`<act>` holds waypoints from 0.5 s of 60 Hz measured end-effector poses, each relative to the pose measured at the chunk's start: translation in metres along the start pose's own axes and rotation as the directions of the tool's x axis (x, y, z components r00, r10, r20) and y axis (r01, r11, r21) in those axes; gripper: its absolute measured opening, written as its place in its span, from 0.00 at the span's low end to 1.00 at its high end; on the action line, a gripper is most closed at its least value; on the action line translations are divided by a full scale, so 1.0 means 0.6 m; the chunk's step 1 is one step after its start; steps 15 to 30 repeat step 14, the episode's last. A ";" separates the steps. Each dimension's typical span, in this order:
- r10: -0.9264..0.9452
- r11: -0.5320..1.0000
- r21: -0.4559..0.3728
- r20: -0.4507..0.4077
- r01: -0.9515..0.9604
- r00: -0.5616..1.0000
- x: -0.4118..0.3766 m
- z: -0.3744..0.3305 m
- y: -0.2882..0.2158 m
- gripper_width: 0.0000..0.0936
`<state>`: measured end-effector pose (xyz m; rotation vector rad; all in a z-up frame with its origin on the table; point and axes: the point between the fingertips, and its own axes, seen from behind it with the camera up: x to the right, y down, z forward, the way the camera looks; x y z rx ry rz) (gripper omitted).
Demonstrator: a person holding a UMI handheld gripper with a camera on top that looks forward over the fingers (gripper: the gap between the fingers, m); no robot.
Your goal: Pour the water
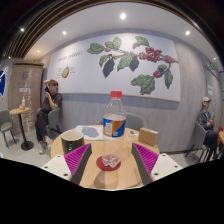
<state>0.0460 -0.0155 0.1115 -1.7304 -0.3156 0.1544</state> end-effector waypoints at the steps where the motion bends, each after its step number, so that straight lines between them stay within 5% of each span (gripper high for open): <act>1: -0.002 1.000 -0.003 0.006 0.002 1.000 0.002 -0.011 0.004 0.92; 12: 0.023 1.000 -0.013 0.024 -0.022 0.999 0.037 -0.110 0.040 0.92; 30: 0.032 0.999 -0.013 0.030 -0.031 0.999 0.044 -0.114 0.043 0.92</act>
